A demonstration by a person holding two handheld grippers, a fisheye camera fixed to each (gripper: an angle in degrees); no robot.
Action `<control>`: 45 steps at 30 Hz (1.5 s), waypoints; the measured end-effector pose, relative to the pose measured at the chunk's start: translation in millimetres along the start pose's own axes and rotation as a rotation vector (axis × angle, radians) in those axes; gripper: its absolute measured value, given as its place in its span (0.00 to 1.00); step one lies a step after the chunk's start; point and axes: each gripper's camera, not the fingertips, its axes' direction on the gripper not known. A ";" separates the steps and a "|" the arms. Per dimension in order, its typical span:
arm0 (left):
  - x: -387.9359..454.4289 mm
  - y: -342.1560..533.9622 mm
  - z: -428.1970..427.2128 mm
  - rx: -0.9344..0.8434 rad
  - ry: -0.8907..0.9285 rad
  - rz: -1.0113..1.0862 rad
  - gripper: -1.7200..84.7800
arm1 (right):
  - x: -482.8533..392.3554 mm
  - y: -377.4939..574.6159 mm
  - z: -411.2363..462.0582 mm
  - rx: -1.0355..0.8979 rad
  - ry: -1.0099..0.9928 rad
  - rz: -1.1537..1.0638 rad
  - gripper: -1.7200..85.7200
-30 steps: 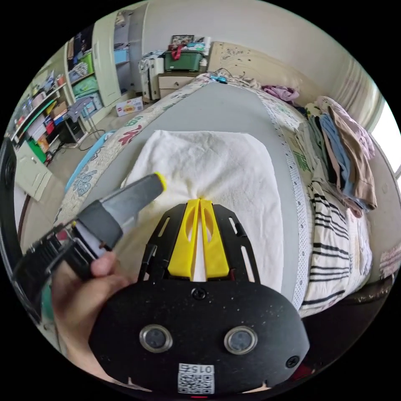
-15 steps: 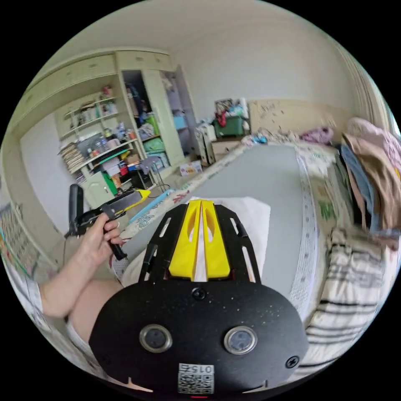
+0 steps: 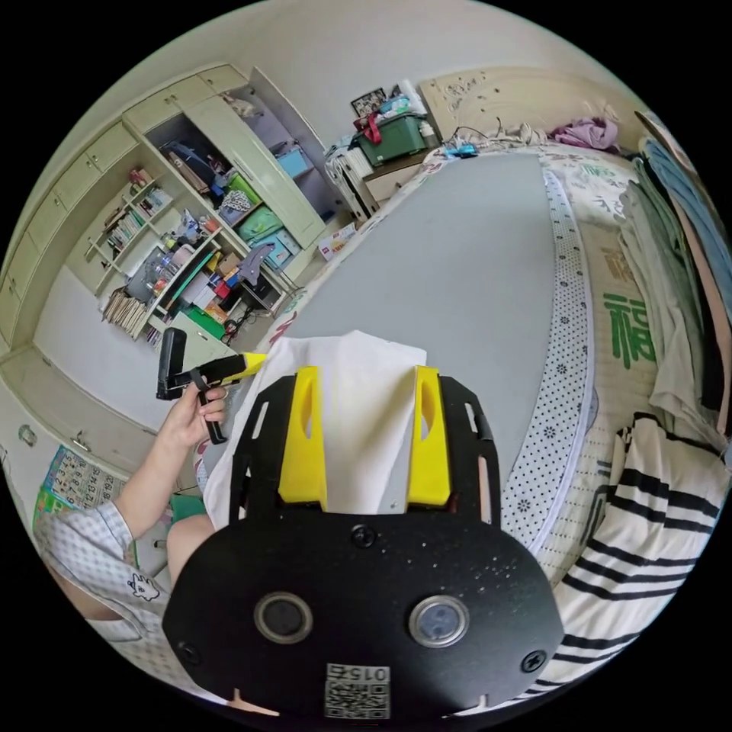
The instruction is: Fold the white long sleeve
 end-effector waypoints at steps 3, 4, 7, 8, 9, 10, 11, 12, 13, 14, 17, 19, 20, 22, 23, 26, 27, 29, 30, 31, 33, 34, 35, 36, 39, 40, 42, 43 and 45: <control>4.6 4.1 8.3 0.004 -0.048 0.014 0.20 | -1.7 -10.2 2.9 -0.010 0.017 0.013 0.19; 5.6 5.3 9.9 0.005 -0.055 0.015 0.20 | -2.7 -11.8 3.0 -0.011 0.020 0.014 0.19; 11.9 8.9 20.1 -0.031 -0.080 0.027 0.16 | -5.5 -22.1 2.2 -0.034 0.022 0.046 0.17; 15.4 9.6 25.8 -0.059 -0.090 0.039 0.14 | -8.3 -26.3 -0.5 -0.039 0.030 0.058 0.17; 19.0 10.4 35.2 -0.114 -0.076 0.054 0.12 | -14.5 -29.5 -3.1 -0.045 0.059 0.056 0.14; 21.1 11.3 38.9 -0.129 -0.072 0.062 0.11 | -19.3 -30.6 -4.9 -0.047 0.080 0.044 0.13; 26.2 14.2 41.0 -0.140 -0.077 0.071 0.10 | -30.9 -32.4 -9.8 -0.055 0.115 0.012 0.11; 33.5 18.1 36.3 -0.132 -0.085 0.077 0.09 | -43.4 -34.2 -19.2 -0.063 0.140 -0.009 0.09; 38.9 20.8 31.0 -0.116 -0.086 0.085 0.09 | -50.2 -34.8 -26.8 -0.059 0.145 -0.019 0.08; 54.0 27.7 15.9 -0.069 -0.071 0.117 0.09 | -65.0 -34.4 -48.0 -0.030 0.137 -0.042 0.07; 107.4 51.5 -29.5 0.038 -0.080 0.272 0.09 | -102.1 -21.7 -119.7 0.101 0.094 -0.094 0.06; 139.8 67.5 -57.0 0.089 -0.088 0.351 0.08 | -122.1 -9.0 -167.7 0.186 0.068 -0.123 0.06; 159.6 78.3 -75.9 0.130 -0.066 0.386 0.08 | -134.4 0.8 -200.3 0.243 0.052 -0.140 0.06; 188.9 95.0 -103.0 0.199 -0.021 0.435 0.08 | -150.2 17.0 -252.0 0.332 0.029 -0.158 0.05; 209.2 106.4 -119.1 0.244 0.007 0.470 0.08 | -158.7 28.4 -287.9 0.396 0.009 -0.170 0.05; 262.4 133.8 -149.2 0.351 0.064 0.566 0.08 | -176.3 56.1 -377.5 0.544 -0.013 -0.210 0.05; 283.4 143.4 -155.9 0.386 0.092 0.601 0.08 | -183.2 66.1 -411.7 0.594 -0.001 -0.233 0.05; 314.7 155.7 -159.4 0.427 0.130 0.657 0.08 | -192.2 79.9 -460.1 0.662 0.039 -0.265 0.05; 334.6 162.3 -157.9 0.449 0.152 0.689 0.08 | -196.0 88.9 -491.3 0.709 0.067 -0.281 0.05; 344.1 165.0 -156.1 0.459 0.165 0.704 0.08 | -197.1 92.9 -506.0 0.731 0.080 -0.289 0.05; 379.1 170.7 -142.2 0.484 0.218 0.750 0.08 | -195.0 105.6 -561.1 0.807 0.128 -0.306 0.04; 387.2 170.9 -137.1 0.486 0.233 0.757 0.08 | -193.1 107.9 -573.7 0.823 0.139 -0.308 0.04; 403.4 169.7 -125.2 0.480 0.265 0.774 0.08 | -188.1 111.7 -597.3 0.855 0.166 -0.300 0.04; 419.5 167.7 -111.4 0.469 0.297 0.794 0.08 | -182.4 114.5 -618.3 0.881 0.199 -0.290 0.04; 455.3 162.2 -73.3 0.448 0.365 0.844 0.08 | -166.0 117.7 -660.9 0.945 0.294 -0.261 0.04; 461.3 160.6 -65.2 0.444 0.381 0.850 0.08 | -162.6 117.3 -667.8 0.956 0.312 -0.257 0.04; 481.8 151.0 -32.8 0.423 0.443 0.874 0.08 | -148.0 110.4 -691.0 0.995 0.378 -0.241 0.04; 486.2 147.7 -24.6 0.417 0.458 0.879 0.08 | -143.9 107.3 -695.7 1.002 0.391 -0.238 0.04; 502.0 131.6 8.2 0.399 0.498 0.906 0.08 | -126.3 87.5 -708.4 1.011 0.470 -0.233 0.03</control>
